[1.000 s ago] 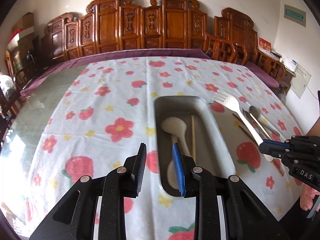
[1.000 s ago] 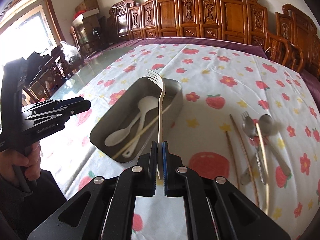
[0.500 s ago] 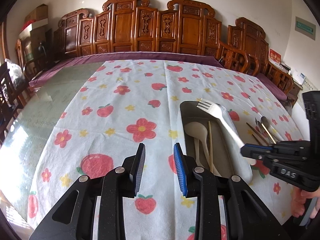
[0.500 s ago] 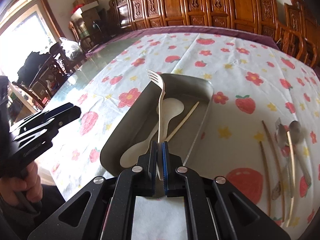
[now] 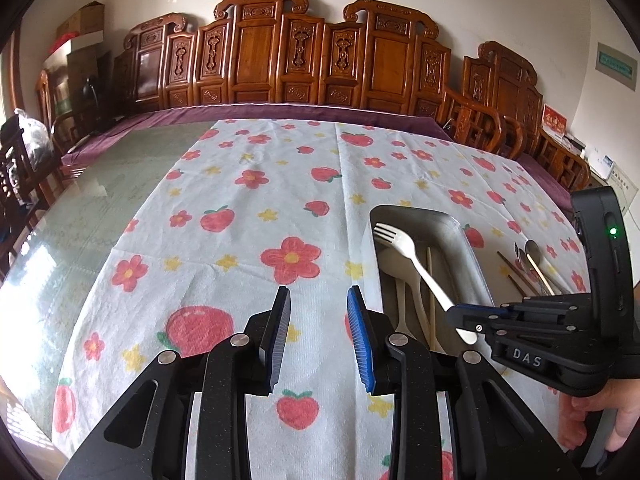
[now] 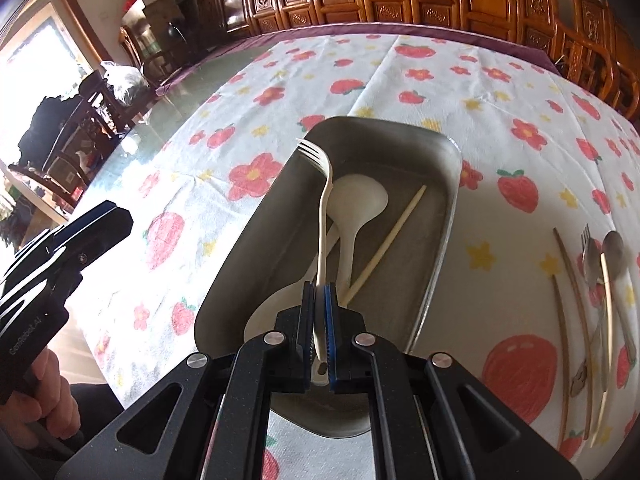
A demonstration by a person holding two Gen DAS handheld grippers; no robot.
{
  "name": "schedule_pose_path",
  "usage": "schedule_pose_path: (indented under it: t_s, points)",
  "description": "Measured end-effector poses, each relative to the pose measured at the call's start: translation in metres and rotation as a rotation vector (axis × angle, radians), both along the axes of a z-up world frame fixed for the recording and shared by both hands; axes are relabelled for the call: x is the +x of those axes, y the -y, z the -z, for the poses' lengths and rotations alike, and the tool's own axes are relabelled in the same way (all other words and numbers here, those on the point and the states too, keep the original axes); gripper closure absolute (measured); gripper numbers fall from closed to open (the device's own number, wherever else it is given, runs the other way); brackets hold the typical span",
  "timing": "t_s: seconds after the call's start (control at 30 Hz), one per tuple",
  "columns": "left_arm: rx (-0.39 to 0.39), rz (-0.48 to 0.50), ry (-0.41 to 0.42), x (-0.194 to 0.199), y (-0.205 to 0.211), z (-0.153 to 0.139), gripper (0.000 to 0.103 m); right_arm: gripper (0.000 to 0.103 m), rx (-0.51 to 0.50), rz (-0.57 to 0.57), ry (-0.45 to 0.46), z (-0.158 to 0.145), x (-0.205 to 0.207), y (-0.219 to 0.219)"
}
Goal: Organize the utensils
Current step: 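Lower the gold fork into the metal tray and open the right gripper, then grasp a wooden chopstick from the pile with the right gripper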
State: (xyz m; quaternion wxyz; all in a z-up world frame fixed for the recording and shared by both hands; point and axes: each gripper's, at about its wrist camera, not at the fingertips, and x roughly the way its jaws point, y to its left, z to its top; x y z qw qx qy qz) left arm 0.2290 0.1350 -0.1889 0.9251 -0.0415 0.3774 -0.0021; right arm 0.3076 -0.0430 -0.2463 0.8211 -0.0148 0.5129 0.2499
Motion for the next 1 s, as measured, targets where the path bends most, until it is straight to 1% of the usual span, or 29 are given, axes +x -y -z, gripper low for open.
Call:
schedule_pose_path:
  t_s: [0.1, 0.2, 0.27, 0.37, 0.43, 0.53, 0.67, 0.7, 0.8, 0.87, 0.93, 1.0]
  points:
    - [-0.004, 0.001, -0.001, 0.000, -0.001, 0.000, 0.075, 0.096, -0.020, 0.014, 0.017, 0.000, 0.002, 0.000]
    - [-0.003, -0.001, 0.000, 0.000, -0.001, 0.000, 0.075, 0.095, 0.008, 0.007, -0.007, 0.001, 0.005, 0.001]
    - [-0.010, -0.003, 0.001, 0.000, -0.002, -0.001, 0.075, 0.093, 0.012, -0.008, 0.004, -0.002, 0.005, -0.001]
    - [-0.022, -0.006, 0.000, -0.001, -0.003, -0.001, 0.075, 0.093, 0.063, -0.052, -0.007, -0.007, 0.004, -0.004]
    - [-0.027, -0.003, 0.001, -0.001, -0.003, -0.001, 0.075, 0.093, 0.061, -0.080, 0.014, -0.011, 0.001, -0.006]
    - [-0.026, 0.010, 0.008, -0.003, 0.001, -0.002, 0.075, 0.093, 0.057, -0.084, 0.051, -0.019, -0.002, 0.001]
    - [-0.013, 0.041, 0.018, -0.005, 0.014, -0.004, 0.075, 0.093, 0.054, -0.067, 0.115, -0.032, -0.008, 0.026]
    - [-0.014, 0.049, 0.023, -0.006, 0.018, -0.005, 0.075, 0.093, 0.045, -0.056, 0.143, -0.038, -0.011, 0.037]
    - [-0.045, 0.072, 0.020, -0.006, 0.032, -0.006, 0.075, 0.093, 0.033, -0.025, 0.198, -0.051, -0.017, 0.069]
    - [-0.044, 0.088, 0.021, -0.006, 0.043, -0.007, 0.075, 0.086, 0.020, -0.005, 0.221, -0.057, -0.020, 0.092]
    - [-0.032, 0.115, 0.028, -0.008, 0.058, -0.009, 0.075, 0.086, -0.006, 0.023, 0.249, -0.062, -0.025, 0.117]
    - [-0.039, 0.143, 0.027, -0.009, 0.073, -0.010, 0.075, 0.085, -0.025, 0.053, 0.262, -0.066, -0.030, 0.145]
